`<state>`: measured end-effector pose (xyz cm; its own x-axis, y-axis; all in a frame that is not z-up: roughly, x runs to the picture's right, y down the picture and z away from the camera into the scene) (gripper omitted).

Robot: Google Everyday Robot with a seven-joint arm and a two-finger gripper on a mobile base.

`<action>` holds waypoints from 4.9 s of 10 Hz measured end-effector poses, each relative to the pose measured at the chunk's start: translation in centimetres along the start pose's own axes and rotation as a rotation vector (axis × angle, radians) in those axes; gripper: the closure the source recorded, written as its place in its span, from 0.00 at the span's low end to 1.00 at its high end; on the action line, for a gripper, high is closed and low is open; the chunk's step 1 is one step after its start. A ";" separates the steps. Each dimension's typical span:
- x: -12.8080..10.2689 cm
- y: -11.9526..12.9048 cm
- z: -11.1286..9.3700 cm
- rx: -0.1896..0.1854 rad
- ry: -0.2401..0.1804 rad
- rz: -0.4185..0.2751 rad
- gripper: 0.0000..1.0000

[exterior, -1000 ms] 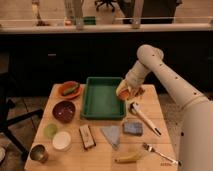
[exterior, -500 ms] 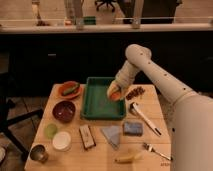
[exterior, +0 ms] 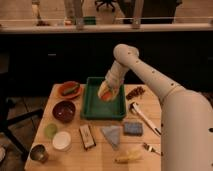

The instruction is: Place apple in purple bowl

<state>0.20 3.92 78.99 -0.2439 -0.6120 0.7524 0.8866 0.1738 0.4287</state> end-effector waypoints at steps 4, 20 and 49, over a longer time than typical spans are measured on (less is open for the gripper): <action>0.6 -3.4 2.1 -0.023 -0.037 -0.079 1.00; 3.4 -9.1 4.5 -0.021 -0.069 -0.232 1.00; 3.6 -19.7 14.7 -0.275 -0.304 -0.273 0.39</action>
<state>-23.93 9.60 80.62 -0.5491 -0.3463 0.7606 0.8353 -0.1970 0.5133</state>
